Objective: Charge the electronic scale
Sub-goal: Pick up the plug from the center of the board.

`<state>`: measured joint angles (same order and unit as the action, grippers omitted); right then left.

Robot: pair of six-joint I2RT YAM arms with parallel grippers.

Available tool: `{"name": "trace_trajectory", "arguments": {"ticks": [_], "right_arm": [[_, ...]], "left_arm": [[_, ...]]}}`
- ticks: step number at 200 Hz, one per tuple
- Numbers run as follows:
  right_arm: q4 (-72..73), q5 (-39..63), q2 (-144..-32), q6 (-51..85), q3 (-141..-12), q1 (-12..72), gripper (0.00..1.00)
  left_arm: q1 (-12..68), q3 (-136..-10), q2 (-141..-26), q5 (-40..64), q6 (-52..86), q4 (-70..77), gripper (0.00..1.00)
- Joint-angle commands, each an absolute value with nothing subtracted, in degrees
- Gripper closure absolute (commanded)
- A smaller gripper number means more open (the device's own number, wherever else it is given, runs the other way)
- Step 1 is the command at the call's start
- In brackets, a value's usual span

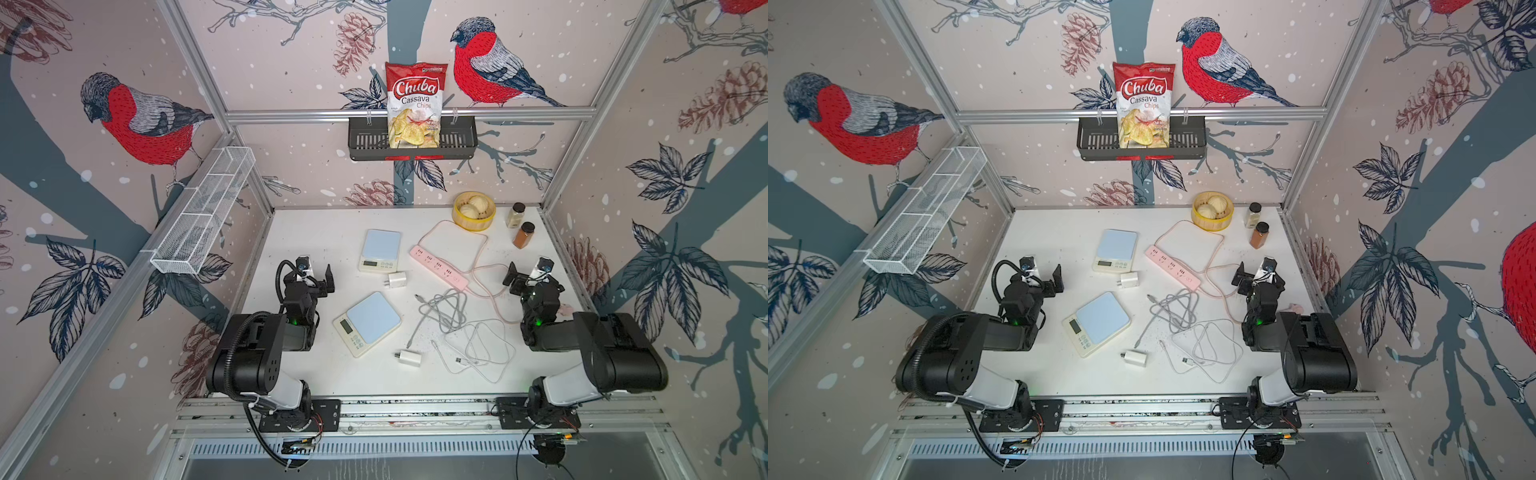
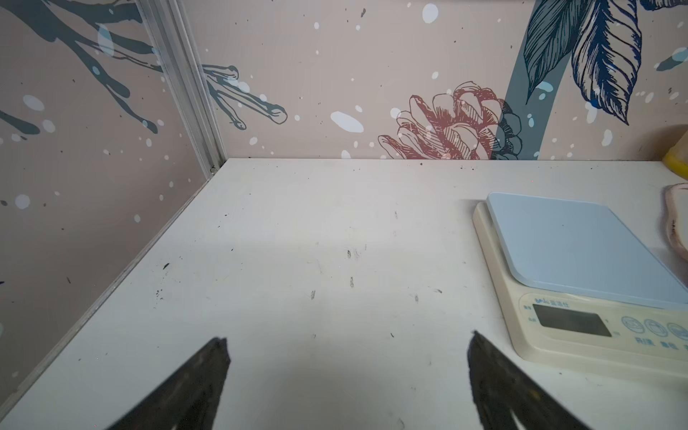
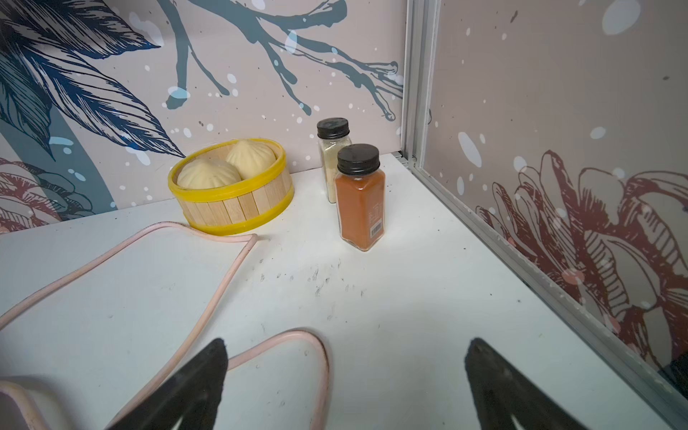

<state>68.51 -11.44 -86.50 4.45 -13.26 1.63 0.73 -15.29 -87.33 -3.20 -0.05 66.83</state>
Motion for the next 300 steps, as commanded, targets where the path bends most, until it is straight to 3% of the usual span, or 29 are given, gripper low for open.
{"name": "trace_trajectory", "arguments": {"ticks": [1, 278, 300], "right_arm": [[69.18, -10.90, -86.21, 4.35, -13.27, 1.58, 0.00], [69.10, -10.55, -86.20, 4.35, -13.28, 1.49, 0.00], [68.11, -12.76, -84.40, 2.86, -13.42, 3.10, 0.00]], "left_arm": [[0.62, -15.16, -87.10, -3.74, -0.62, 67.87, 0.02], [0.36, -15.41, -87.23, -3.36, -0.43, 67.43, 0.02], [3.41, -13.09, -85.86, -7.02, -3.07, 70.53, 0.02]]}}
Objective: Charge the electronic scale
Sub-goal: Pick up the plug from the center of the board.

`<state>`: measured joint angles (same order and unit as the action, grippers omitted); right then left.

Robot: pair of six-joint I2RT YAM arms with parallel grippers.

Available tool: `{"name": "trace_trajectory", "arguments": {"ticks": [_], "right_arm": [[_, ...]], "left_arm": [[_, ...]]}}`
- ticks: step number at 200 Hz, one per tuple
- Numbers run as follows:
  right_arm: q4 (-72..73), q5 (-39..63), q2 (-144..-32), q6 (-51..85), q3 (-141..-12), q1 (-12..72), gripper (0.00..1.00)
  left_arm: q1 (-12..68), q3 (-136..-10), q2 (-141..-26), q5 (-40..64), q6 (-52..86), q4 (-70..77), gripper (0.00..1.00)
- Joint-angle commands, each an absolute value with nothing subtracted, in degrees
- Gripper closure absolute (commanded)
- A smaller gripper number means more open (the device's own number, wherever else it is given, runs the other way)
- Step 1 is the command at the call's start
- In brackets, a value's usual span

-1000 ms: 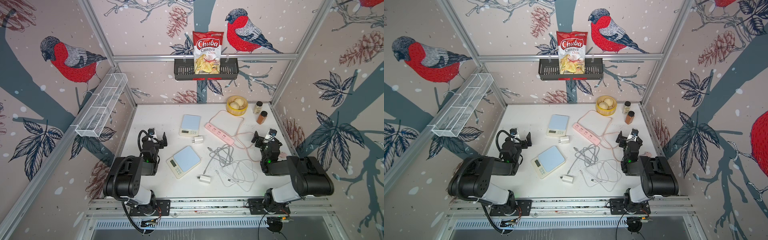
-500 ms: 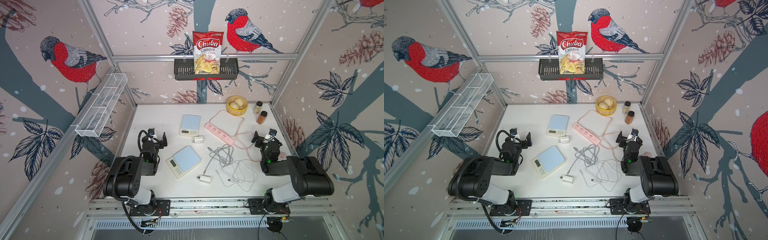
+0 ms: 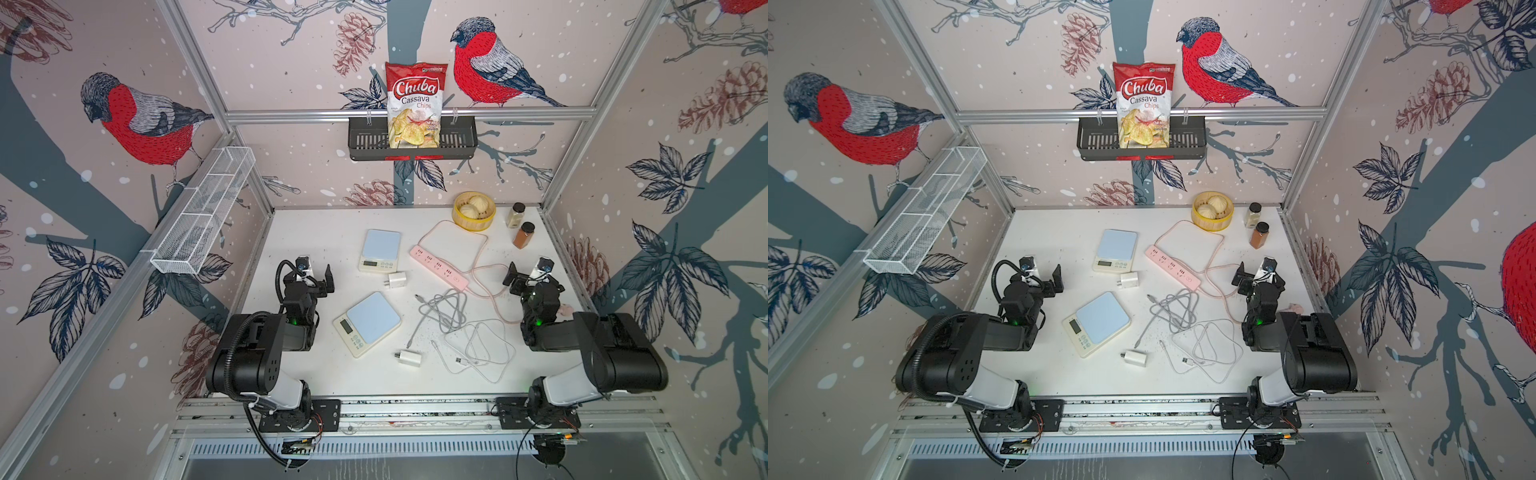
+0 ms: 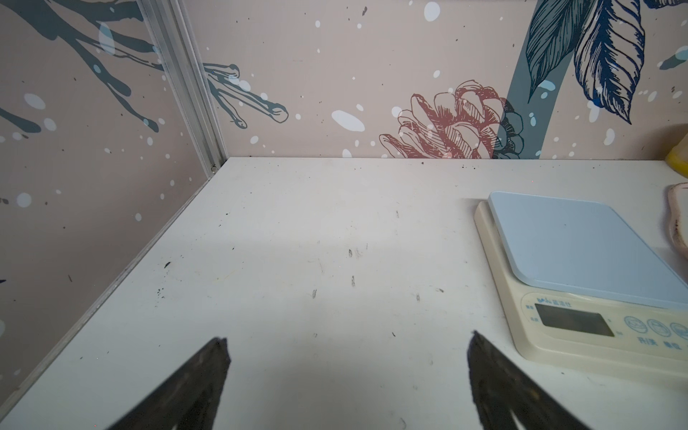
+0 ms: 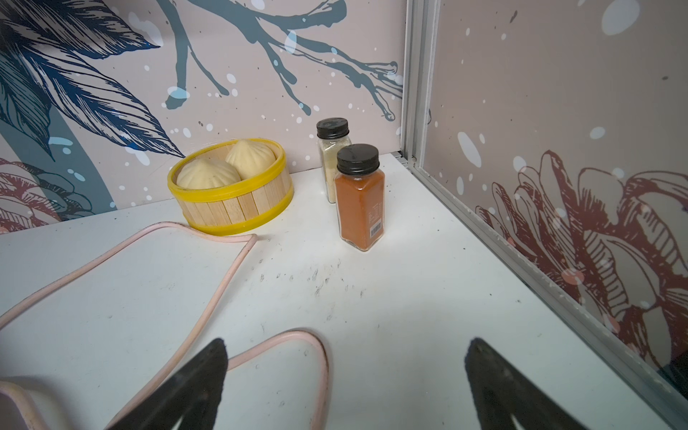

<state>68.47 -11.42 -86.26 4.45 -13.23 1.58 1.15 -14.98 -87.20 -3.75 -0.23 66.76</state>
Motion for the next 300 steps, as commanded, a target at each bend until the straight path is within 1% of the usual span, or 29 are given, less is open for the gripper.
{"name": "trace_trajectory", "arguments": {"ticks": [1, 10, 20, 24, 33, 40, 50, 69, 87, 103, 118, 130, 147, 171, 192, 226, 231, 256, 268, 280, 290, 300], "right_arm": [[67.98, -12.84, -84.12, 2.61, -13.48, 3.26, 0.00], [63.59, -14.02, -80.84, 0.82, -14.58, 5.12, 0.00], [53.26, -16.05, -75.76, 0.76, -17.88, 7.66, 0.00], [48.52, -16.54, -73.78, 1.52, -19.39, 8.56, 0.00], [39.18, -17.14, -69.10, 4.95, -22.44, 10.45, 0.00], [32.82, -15.55, -66.03, 7.93, -24.28, 11.61, 0.00], [26.09, -12.42, -61.56, 11.45, -25.91, 13.73, 0.00], [17.26, -5.93, -55.02, 14.21, -26.35, 20.15, 0.10], [12.57, -3.11, -51.41, 12.19, -25.59, 32.58, 0.16], [8.72, -3.58, -50.46, 10.06, -25.32, 45.25, 0.17], [6.33, -1.70, -51.63, 8.01, -25.06, 56.09, 0.16], [4.05, -2.75, -53.94, 7.91, -25.36, 63.65, 0.14], [1.61, -2.95, -58.73, 9.03, -26.22, 70.50, 0.12], [1.72, 0.98, -66.63, 9.33, -27.97, 73.16, 0.10], [-0.73, 1.47, -74.35, 8.71, -32.18, 74.32, 0.11], [-3.75, -2.98, -84.73, 9.05, -37.38, 75.28, 0.17], [-4.01, -3.69, -85.84, 8.99, -38.03, 75.40, 0.19], [-5.45, -6.73, -90.04, 8.49, -40.52, 76.09, 0.23], [-5.58, -7.71, -91.22, 7.92, -41.19, 76.12, 0.30], [-5.41, -8.67, -91.84, 7.12, -41.57, 76.14, 0.39], [-5.38, -9.33, -91.72, 6.28, -41.81, 76.11, 0.50], [-5.73, -9.64, -91.29, 5.19, -42.08, 76.09, 0.66]], "left_arm": [[3.51, -12.92, -85.69, -7.11, -3.12, 70.77, 0.02], [4.49, -10.87, -83.99, -8.19, -4.05, 73.37, 0.02], [6.82, -10.98, -80.94, -10.73, -6.06, 72.29, 0.02], [7.91, -11.92, -79.18, -10.86, -7.22, 69.52, 0.02], [10.05, -15.81, -74.44, -10.39, -8.55, 57.79, 0.02], [11.34, -19.34, -71.71, -10.21, -7.70, 48.66, 0.02], [12.38, -23.33, -68.43, -8.03, -6.40, 40.23, 0.02], [13.16, -28.48, -63.33, 1.33, -5.73, 28.87, 0.02], [13.22, -33.07, -59.52, 10.54, -7.72, 17.53, 0.02], [13.47, -36.01, -56.82, 18.10, -12.64, 7.33, 0.02], [14.05, -36.16, -53.11, 21.30, -16.86, 0.64, 0.03], [14.14, -34.39, -48.40, 25.09, -19.79, -2.31, 0.02], [14.08, -30.23, -41.55, 31.80, -23.96, -3.78, 0.02], [14.17, -24.77, -34.86, 36.25, -24.74, -2.75, 0.02], [14.42, -22.68, -33.35, 36.88, -23.73, -0.36, 0.03], [15.11, -23.36, -35.48, 36.96, -24.10, -0.18, 0.03], [15.28, -23.31, -35.66, 37.08, -24.09, -0.04, 0.03], [15.45, -22.95, -35.73, 37.07, -23.74, 0.00, 0.03], [15.65, -22.68, -35.73, 37.13, -23.64, 0.01, 0.03], [15.87, -22.50, -35.68, 37.57, -23.79, -0.04, 0.03], [16.01, -22.42, -35.37, 38.35, -24.30, -0.17, 0.03], [16.09, -22.35, -34.96, 38.45, -24.05, -0.18, 0.03]]}}
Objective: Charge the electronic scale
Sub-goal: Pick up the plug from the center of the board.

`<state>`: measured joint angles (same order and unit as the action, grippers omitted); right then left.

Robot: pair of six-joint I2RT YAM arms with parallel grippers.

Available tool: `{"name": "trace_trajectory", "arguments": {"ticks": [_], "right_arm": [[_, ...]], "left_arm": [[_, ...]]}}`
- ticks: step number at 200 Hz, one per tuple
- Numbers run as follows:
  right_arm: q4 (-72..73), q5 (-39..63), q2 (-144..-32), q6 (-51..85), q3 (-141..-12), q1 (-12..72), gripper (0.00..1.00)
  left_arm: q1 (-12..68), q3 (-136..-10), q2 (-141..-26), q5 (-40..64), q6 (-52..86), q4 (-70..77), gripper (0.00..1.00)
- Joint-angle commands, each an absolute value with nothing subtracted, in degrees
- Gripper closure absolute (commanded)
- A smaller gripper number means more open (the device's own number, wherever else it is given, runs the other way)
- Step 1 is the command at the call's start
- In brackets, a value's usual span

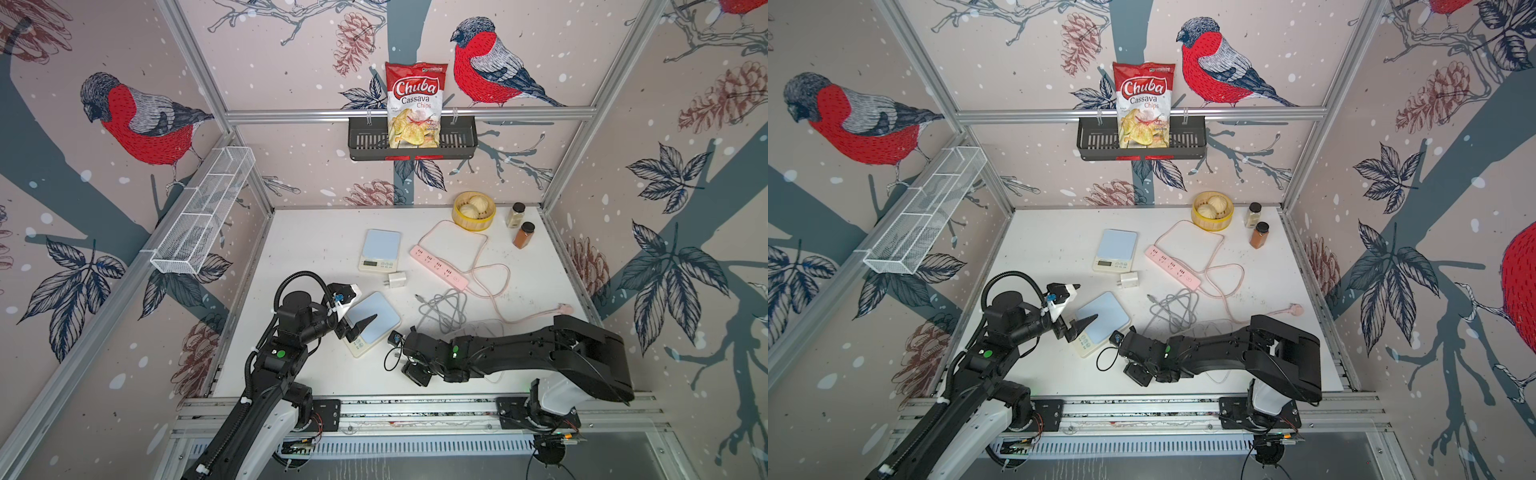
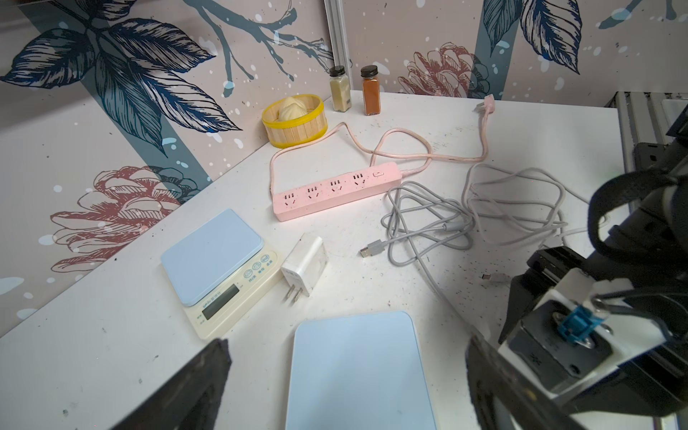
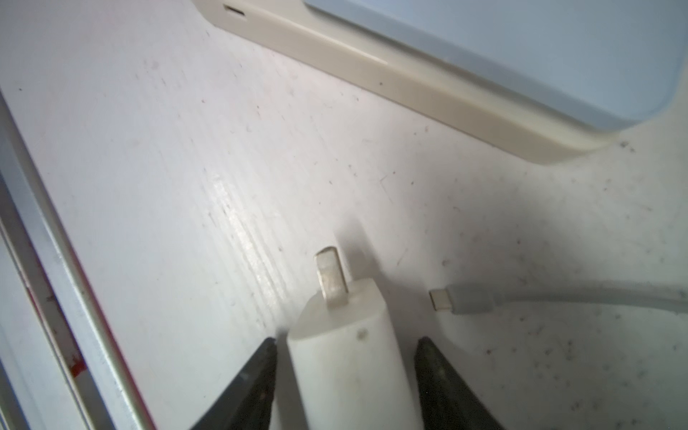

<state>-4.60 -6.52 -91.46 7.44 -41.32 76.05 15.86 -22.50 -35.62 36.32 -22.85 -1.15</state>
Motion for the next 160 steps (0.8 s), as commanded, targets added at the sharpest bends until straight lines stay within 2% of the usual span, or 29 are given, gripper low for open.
{"name": "trace_trajectory", "arguments": {"ticks": [1, 19, 37, 67, 86, 105, 140, 160], "right_arm": [[-5.81, -9.70, -91.22, 5.10, -42.13, 76.10, 0.68], [-7.08, -8.99, -89.17, 2.39, -42.71, 75.98, 0.89], [-8.29, -5.78, -85.88, -1.11, -43.13, 75.02, 0.99], [-10.73, 6.03, -78.42, -6.75, -44.96, 67.46, 1.00], [-10.96, 12.51, -73.26, -10.11, -45.98, 61.77, 1.00], [-10.07, 10.70, -68.56, -14.38, -45.78, 60.33, 1.00], [-10.32, 8.97, -64.10, -20.70, -45.03, 60.21, 1.00], [-8.80, 10.72, -61.35, -25.45, -43.01, 60.87, 1.00]], "left_arm": [[16.08, -22.34, -34.93, 38.47, -24.02, -0.18, 0.03], [16.14, -22.57, -33.82, 38.97, -23.14, -0.05, 0.03], [16.09, -23.32, -33.49, 39.67, -21.63, -0.07, 0.03], [16.12, -25.78, -36.22, 46.53, -21.59, -0.73, 0.04], [16.29, -27.39, -39.42, 52.18, -24.60, -1.80, 0.18], [19.33, -28.78, -42.28, 51.59, -29.10, -3.24, 0.27], [27.75, -29.71, -46.32, 47.82, -35.40, -0.47, 0.24], [28.29, -31.36, -50.09, 53.80, -41.03, -2.04, 0.31]]}}
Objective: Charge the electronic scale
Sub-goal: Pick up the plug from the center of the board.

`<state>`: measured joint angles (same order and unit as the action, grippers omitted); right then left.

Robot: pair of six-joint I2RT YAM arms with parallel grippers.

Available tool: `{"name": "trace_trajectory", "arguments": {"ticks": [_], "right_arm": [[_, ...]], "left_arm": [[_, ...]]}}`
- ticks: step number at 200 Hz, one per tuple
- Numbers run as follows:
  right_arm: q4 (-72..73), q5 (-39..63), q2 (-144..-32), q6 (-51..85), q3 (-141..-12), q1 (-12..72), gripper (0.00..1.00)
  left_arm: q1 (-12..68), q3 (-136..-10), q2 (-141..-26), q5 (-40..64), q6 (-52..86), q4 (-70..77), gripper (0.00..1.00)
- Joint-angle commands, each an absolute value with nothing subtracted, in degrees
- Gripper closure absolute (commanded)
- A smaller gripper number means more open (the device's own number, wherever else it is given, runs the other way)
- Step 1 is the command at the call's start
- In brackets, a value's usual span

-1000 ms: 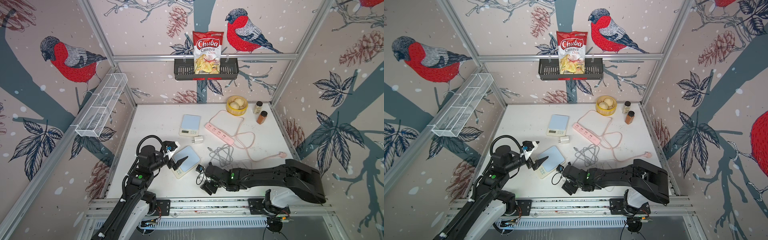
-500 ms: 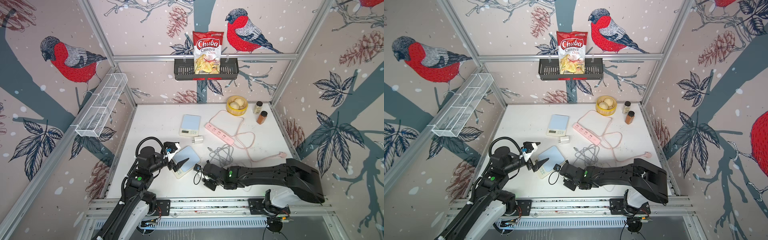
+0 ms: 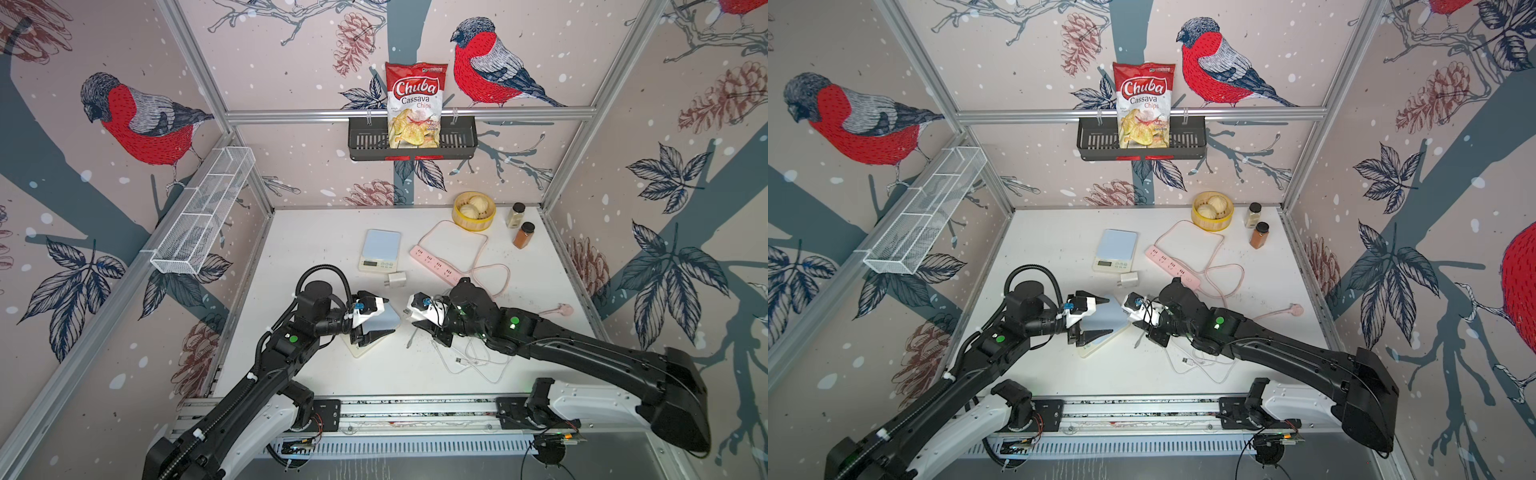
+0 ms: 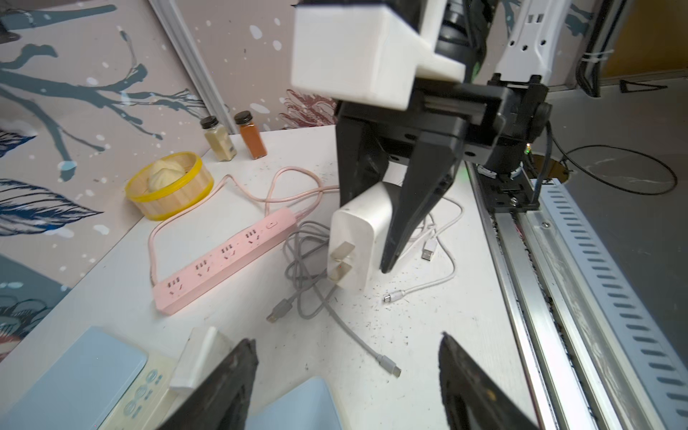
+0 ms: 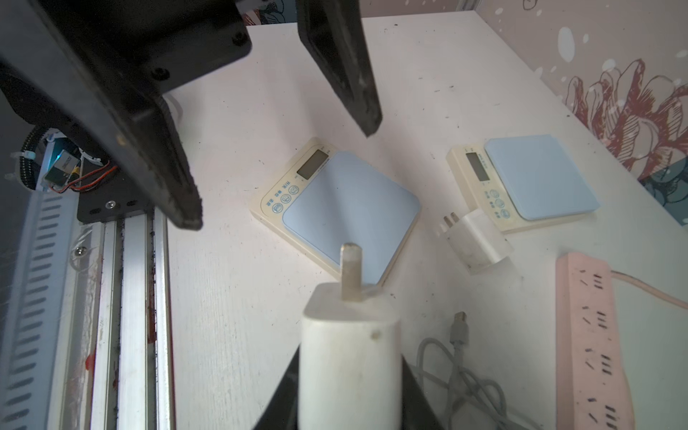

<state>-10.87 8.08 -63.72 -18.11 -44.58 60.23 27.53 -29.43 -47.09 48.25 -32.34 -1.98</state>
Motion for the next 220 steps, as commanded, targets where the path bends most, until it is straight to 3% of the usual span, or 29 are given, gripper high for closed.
{"name": "trace_trajectory", "arguments": {"ticks": [1, 80, 107, 175, 220], "right_arm": [[-8.80, 10.72, -61.26, -25.69, -42.91, 60.94, 1.00], [-10.41, 11.87, -63.54, -31.68, -45.70, 62.22, 1.00], [-9.96, 11.91, -65.48, -32.31, -46.53, 62.75, 1.00], [-7.45, 12.03, -65.98, -31.91, -46.21, 63.26, 1.00], [-6.88, 11.19, -66.26, -31.33, -45.75, 64.23, 0.99]], "left_arm": [[28.30, -31.55, -50.36, 53.97, -41.44, -2.34, 0.31], [29.09, -37.33, -59.06, 61.12, -44.12, -4.57, 0.43], [30.39, -38.26, -60.87, 61.73, -43.42, -3.70, 0.52], [31.45, -37.87, -62.29, 62.14, -43.41, -2.90, 0.55], [31.78, -38.05, -63.19, 62.32, -43.33, -2.89, 0.78]]}}
